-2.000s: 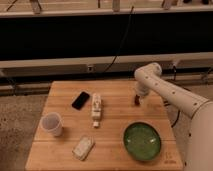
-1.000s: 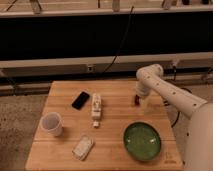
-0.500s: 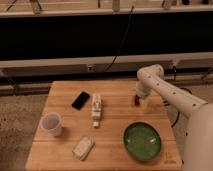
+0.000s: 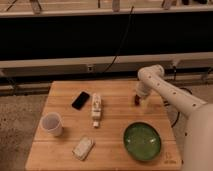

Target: Place the pepper in the ceramic bowl

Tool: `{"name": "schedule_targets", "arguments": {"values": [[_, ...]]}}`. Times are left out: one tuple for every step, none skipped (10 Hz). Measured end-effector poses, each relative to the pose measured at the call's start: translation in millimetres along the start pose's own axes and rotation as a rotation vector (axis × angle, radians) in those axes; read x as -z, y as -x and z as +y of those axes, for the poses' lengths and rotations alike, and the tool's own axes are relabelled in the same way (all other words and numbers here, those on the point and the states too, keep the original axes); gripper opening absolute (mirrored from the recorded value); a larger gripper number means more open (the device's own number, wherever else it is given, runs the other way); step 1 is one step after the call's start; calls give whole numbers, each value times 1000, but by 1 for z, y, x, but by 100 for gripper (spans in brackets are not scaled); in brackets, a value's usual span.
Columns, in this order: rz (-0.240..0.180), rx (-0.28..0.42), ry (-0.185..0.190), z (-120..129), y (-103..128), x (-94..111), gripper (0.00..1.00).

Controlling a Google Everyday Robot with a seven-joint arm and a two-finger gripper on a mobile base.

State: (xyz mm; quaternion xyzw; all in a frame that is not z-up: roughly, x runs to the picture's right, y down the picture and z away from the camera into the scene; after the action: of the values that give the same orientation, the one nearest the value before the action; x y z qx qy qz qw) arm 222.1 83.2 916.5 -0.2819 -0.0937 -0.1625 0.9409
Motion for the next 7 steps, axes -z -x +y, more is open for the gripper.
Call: {"name": "schedule_targets", "arguments": {"values": [[-3, 2, 0, 0, 0, -1, 80], [-4, 3, 0, 0, 0, -1, 80], [-6, 5, 1, 0, 0, -2, 80], [-8, 8, 2, 1, 0, -3, 80], [-10, 10, 2, 0, -1, -3, 80], [-12, 13, 2, 1, -1, -4, 80], [-14, 15, 2, 0, -1, -4, 80]]}}
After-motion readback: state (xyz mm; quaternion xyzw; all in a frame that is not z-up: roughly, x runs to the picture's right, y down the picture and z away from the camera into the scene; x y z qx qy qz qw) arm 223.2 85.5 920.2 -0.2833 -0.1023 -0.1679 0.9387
